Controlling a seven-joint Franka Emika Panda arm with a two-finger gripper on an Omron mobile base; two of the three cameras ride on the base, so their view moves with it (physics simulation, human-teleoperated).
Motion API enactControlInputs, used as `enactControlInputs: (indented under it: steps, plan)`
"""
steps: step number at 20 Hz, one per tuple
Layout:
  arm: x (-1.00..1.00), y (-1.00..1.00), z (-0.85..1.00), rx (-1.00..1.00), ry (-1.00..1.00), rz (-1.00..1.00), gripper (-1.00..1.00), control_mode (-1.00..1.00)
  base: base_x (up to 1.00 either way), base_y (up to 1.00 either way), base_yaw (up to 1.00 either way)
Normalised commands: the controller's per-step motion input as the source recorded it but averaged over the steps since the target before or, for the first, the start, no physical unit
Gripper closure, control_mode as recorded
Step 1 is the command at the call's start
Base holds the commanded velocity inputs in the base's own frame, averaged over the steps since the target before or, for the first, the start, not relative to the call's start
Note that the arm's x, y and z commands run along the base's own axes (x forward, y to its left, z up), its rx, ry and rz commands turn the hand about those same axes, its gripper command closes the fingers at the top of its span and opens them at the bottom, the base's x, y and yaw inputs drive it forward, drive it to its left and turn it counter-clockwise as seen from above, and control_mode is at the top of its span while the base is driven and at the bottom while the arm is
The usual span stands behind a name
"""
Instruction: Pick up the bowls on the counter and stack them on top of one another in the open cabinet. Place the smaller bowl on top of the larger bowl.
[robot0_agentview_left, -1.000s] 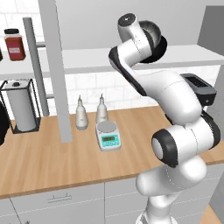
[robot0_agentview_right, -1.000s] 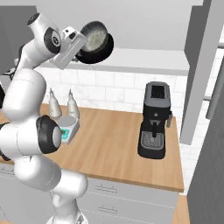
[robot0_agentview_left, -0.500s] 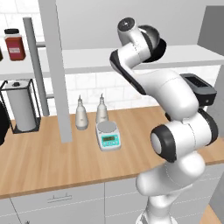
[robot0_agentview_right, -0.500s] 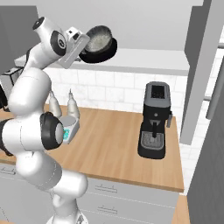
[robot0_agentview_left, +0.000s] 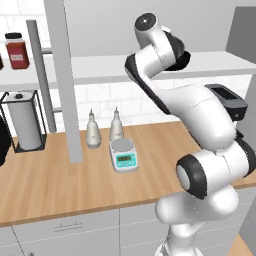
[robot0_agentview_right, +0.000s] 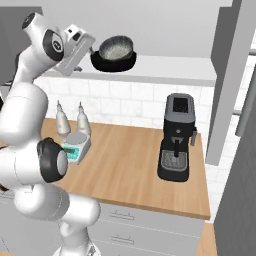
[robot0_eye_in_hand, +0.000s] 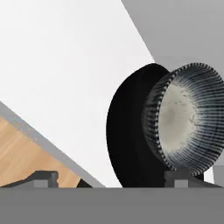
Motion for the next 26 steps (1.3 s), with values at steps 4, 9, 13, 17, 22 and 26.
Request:
enactControlInputs:
  steps: [4,9,13,17,22,26]
  plan:
    - [-1.00,-0.14,-0.78,0.00,-0.44,0.00,-1.00,-1.00,0.00,0.00,0.00]
    - [-1.00,-0.87,-1.00,0.00,-0.25,0.00,-1.00,-1.00,0.00,0.00,0.00]
    - [-1.00,-1.00,-1.00,0.00,-0.01,0.00,-1.00,-1.00,0.00,0.00,0.00]
    - [-1.00,-1.00,-0.98,0.02,-0.30,0.00,-1.00,-1.00,0.00,0.00,0.00]
    - [-1.00,-0.85,0.09,0.03,-0.62,-0.01,-1.00,-1.00,0.00,0.00,0.00]
    - [0.00,0.00,0.00,0.00,0.00,0.00,-1.00,-1.00,0.00,0.00,0.00]
